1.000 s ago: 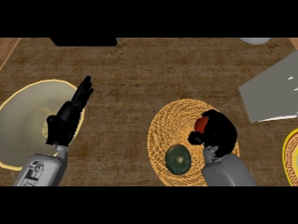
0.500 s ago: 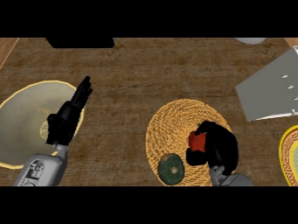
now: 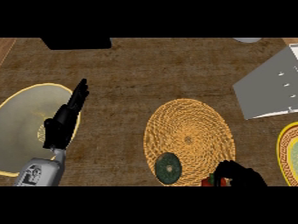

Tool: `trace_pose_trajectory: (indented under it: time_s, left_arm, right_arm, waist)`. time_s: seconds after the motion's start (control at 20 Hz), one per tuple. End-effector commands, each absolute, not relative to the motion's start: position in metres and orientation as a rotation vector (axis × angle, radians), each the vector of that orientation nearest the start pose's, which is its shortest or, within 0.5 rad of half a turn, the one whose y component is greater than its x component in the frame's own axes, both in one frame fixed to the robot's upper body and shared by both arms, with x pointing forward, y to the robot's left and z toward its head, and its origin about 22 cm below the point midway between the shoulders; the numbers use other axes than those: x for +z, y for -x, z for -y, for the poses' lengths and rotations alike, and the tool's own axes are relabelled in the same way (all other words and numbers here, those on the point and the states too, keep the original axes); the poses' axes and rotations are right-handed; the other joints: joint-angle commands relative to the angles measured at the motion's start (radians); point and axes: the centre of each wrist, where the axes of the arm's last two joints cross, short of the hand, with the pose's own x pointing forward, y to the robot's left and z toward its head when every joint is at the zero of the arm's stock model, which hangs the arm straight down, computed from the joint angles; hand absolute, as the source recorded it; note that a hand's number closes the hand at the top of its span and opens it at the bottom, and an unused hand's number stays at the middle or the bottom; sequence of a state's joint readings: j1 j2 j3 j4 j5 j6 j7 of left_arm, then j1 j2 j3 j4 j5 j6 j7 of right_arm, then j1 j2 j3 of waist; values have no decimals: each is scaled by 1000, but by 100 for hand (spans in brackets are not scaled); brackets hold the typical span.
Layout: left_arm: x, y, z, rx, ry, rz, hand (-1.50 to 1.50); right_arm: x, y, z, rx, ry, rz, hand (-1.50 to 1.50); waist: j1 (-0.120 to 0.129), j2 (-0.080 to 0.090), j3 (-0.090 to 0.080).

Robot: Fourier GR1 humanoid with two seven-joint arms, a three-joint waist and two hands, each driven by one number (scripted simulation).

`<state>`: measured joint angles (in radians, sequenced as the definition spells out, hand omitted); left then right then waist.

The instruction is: Pick the bell pepper from the placemat and place it in the tiered shelf

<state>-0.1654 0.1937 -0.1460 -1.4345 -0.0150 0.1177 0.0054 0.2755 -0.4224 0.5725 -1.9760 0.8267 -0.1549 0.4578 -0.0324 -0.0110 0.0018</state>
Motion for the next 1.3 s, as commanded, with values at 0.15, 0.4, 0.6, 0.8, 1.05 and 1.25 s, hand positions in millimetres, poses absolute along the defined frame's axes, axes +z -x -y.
trace_pose_trajectory:
  time_s: [0.15,0.4,0.6,0.8,1.05,1.25]
  left_arm:
    - [16,-282,-241,-226,-148,1570,0]
    - [7,-282,-229,-227,-144,1565,0]
    - [21,-282,-235,-244,-126,1563,0]
    - [17,-272,-225,-231,-116,1561,0]
    - [10,-272,-220,-222,-135,1559,0]
    - [-1,-267,-232,-217,-141,1566,0]
  right_arm:
    - [85,-102,220,620,540,1642,150]
    - [132,-71,238,535,588,1732,150]
    - [146,-62,246,461,707,1758,150]
    - [159,-63,259,418,831,1760,150]
    - [175,-71,268,298,913,1807,150]
    - [192,-80,281,286,1036,1803,150]
  waist:
    - [-10,2,0]
    - [-14,4,-1]
    - [-8,2,-2]
    - [2,4,-2]
    - [-3,4,-4]
    - [2,6,-5]
